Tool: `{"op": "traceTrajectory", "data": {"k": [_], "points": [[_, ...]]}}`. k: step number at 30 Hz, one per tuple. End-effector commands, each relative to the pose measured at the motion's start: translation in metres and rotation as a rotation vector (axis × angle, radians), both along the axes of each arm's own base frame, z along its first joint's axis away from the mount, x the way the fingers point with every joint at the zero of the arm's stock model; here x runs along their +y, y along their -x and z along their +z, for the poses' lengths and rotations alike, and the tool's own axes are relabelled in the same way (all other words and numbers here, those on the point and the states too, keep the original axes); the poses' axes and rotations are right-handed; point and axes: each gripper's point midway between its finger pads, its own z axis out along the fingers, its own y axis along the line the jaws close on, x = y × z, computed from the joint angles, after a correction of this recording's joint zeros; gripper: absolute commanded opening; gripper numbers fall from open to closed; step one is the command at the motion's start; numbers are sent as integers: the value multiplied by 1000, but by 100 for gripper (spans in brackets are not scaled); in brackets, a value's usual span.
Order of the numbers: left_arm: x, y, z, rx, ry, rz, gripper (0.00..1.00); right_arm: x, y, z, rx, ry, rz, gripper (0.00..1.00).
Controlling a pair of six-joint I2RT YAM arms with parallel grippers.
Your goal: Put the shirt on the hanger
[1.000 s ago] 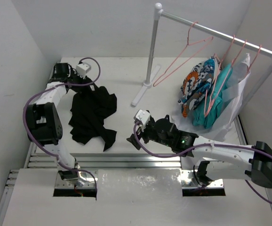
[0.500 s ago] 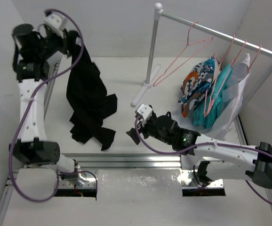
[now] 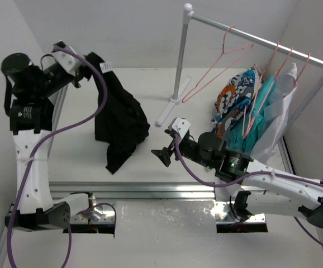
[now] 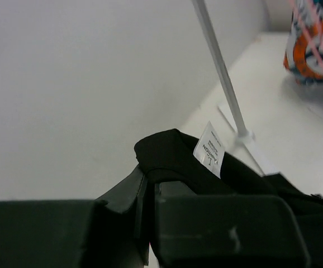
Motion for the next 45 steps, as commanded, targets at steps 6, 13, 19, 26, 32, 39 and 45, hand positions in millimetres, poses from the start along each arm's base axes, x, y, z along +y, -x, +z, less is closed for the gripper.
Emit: {"op": "traceTrajectory", "data": {"k": [6,13,19,26,32,39,45], "points": [[-15,17,-88,223,-82,-128,0,46,9,44,-98,-59,188,79],[-36,54,-133,255,-160,-321,0,79,-34,59,-107,-12,120,71],[-38,57,-158,293,-165,-349,0,97,-59,70,-105,-56,199,81],[-39,64,-153,274,-174,-352,0,130,-82,61,-130,-47,318,77],[-39,63,-169,286,-185,-366,0,162,-80,49,-108,-88,442,39],[1,2,-160,348,-14,5,99,153,-112,31,-10,-174,214,0],[30,-28,-163,420,112,212,100,144,-183,-2,148,-160,-194,0]]}}
